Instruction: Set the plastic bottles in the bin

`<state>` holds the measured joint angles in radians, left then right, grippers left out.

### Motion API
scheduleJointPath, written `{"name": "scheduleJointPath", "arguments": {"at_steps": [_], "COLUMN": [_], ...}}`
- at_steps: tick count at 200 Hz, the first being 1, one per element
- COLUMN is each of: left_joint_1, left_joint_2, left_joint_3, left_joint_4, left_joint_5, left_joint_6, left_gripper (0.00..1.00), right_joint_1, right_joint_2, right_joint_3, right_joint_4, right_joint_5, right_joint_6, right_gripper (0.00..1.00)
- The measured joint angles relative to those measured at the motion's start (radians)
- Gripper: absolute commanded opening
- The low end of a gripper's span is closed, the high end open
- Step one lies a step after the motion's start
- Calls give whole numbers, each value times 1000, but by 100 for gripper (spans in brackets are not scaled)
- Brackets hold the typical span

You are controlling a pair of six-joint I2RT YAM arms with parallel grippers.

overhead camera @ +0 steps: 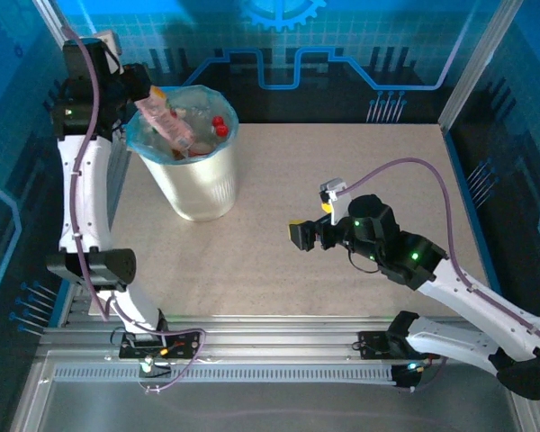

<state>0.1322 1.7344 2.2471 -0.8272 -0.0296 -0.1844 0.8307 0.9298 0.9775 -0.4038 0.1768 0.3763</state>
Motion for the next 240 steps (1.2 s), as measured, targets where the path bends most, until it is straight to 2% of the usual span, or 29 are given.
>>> {"name": "scheduleJointPath", "arguments": {"at_steps": [38,76,111,169,203,215,240], "left_joint_1": [74,72,50,8,-31,-49,-77], "left_joint_2": [11,29,68,268,357,375,407], "left_joint_3": [-35,-81,-78,138,233,238,238], "left_joint_4": [-14,-25,-6,-58,-87,-93,-138], "left_joint_5": [29,118,132,127,92,71,45], "left_joint_6": [-9,-27,-17,32,82,104,135], "left_gripper": [0,1,7,14,14,19,40], "right_joint_1": [0,0,0,0,0,0,0], "right_joint_2": [26,46,68,91,107,112,129], "right_joint_3": [0,0,0,0,0,0,3], "right_joint_4": [-4,-8,-13,-47,-64,-69,-77], "right_joint_5": [0,7,8,26,34,37,50], "right_joint_6": [8,23,35,53,61,61,67], "right_gripper": [100,100,100,100,100,100,100]}}
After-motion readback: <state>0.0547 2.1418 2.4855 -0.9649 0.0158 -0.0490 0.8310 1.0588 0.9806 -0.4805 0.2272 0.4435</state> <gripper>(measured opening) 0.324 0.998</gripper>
